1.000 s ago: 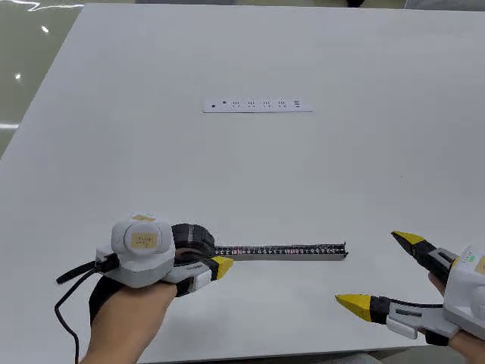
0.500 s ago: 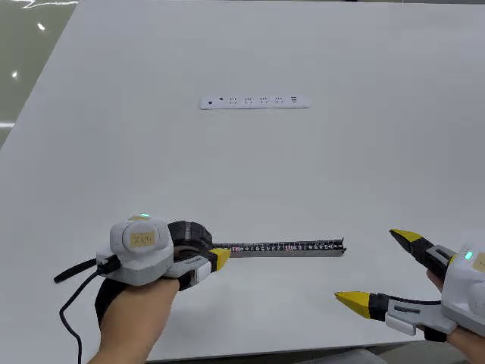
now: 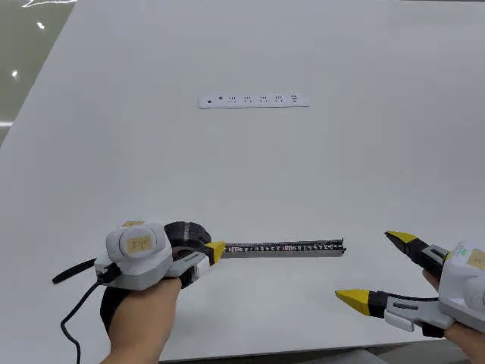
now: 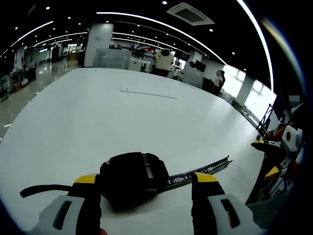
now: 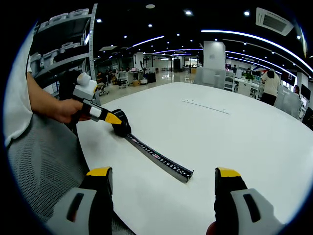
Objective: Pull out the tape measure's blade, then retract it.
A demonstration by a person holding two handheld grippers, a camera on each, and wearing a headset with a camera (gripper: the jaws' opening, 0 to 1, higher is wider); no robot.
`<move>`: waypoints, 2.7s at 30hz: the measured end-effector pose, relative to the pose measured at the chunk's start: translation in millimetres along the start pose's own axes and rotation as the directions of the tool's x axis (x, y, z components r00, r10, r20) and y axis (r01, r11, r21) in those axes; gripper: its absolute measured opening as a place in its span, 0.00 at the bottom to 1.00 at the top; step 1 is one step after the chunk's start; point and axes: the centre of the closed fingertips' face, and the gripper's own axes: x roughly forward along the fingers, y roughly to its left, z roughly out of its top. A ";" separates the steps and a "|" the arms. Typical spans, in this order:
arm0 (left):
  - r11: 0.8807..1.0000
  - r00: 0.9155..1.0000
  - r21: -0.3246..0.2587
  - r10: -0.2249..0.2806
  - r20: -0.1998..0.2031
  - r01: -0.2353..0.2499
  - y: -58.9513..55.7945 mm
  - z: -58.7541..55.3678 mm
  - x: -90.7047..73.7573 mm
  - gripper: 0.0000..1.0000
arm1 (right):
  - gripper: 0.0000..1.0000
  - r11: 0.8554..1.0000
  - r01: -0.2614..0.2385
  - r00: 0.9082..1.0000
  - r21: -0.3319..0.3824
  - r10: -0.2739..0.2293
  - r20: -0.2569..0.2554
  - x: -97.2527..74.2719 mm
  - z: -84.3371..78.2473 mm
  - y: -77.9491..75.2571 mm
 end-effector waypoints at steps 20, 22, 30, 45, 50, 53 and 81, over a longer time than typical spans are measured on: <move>0.996 0.995 -0.029 0.090 0.051 -0.088 9.2 2.1 5.8 0.68 | 0.75 0.998 -0.064 0.996 -0.029 0.062 -0.056 15.5 -8.1 -8.0; 0.995 0.994 -0.029 0.095 0.053 -0.093 9.8 1.5 7.4 0.68 | 0.74 0.997 -0.069 0.996 -0.032 0.067 -0.057 15.7 -8.5 -8.4; 0.993 0.992 -0.021 0.116 0.048 -0.115 11.4 0.2 9.9 0.67 | 0.70 0.994 -0.092 0.993 -0.063 0.087 -0.078 23.2 -9.4 -17.0; 0.989 0.989 0.004 0.145 0.034 -0.146 17.7 -3.9 14.7 0.63 | 0.55 0.970 -0.177 0.971 -0.164 0.145 -0.187 40.8 -20.3 -29.2; 0.989 0.988 0.003 0.150 0.033 -0.150 18.8 -4.2 14.9 0.62 | 0.50 0.957 -0.220 0.958 -0.191 0.175 -0.225 48.2 -27.6 -33.5; 0.989 0.988 -0.001 0.151 0.034 -0.151 18.6 -4.0 14.9 0.62 | 0.47 0.946 -0.247 0.949 -0.209 0.193 -0.249 52.9 -29.7 -34.8; 0.990 0.990 0.004 0.142 0.022 -0.143 18.7 -5.2 16.2 0.62 | 0.26 0.870 -0.400 0.878 -0.287 0.275 -0.391 73.9 -51.7 -38.1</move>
